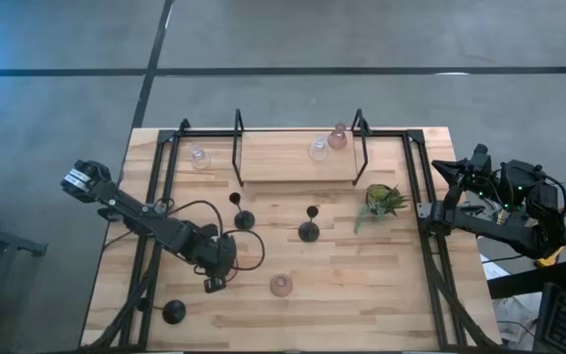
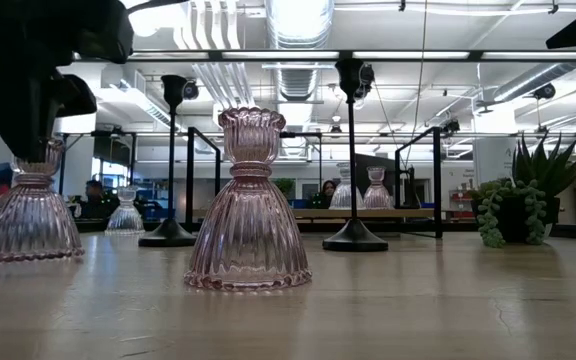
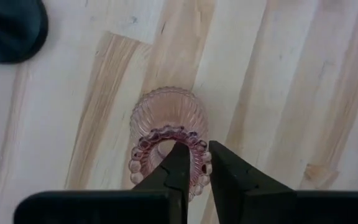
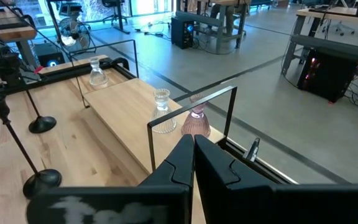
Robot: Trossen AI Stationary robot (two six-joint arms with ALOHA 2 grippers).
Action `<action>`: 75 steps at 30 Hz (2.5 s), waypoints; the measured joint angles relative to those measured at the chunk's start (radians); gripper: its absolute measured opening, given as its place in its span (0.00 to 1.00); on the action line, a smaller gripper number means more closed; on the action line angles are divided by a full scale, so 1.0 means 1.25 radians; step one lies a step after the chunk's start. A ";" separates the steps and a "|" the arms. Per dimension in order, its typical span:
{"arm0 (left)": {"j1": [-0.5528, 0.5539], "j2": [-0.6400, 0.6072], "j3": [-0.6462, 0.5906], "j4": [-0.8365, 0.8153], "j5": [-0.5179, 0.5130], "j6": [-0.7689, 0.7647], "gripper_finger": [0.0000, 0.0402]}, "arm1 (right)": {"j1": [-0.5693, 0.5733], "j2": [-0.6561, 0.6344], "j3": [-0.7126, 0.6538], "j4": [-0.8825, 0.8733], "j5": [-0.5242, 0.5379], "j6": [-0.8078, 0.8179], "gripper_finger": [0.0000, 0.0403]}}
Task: Pick & Place candle stick holders
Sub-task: Put the left pink glass candle holder on the shelf
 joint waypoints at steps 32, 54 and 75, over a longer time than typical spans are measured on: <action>0.268 -0.017 0.855 -0.591 -0.249 0.265 0.06 | 0.000 0.000 0.000 0.000 0.000 0.000 0.02; 0.766 0.335 0.935 -0.467 -0.052 0.897 0.06 | 0.000 0.000 0.000 0.000 0.000 0.000 0.02; 0.931 0.505 1.015 -0.514 -0.033 0.706 0.06 | 0.000 0.000 0.000 0.000 0.000 0.000 0.02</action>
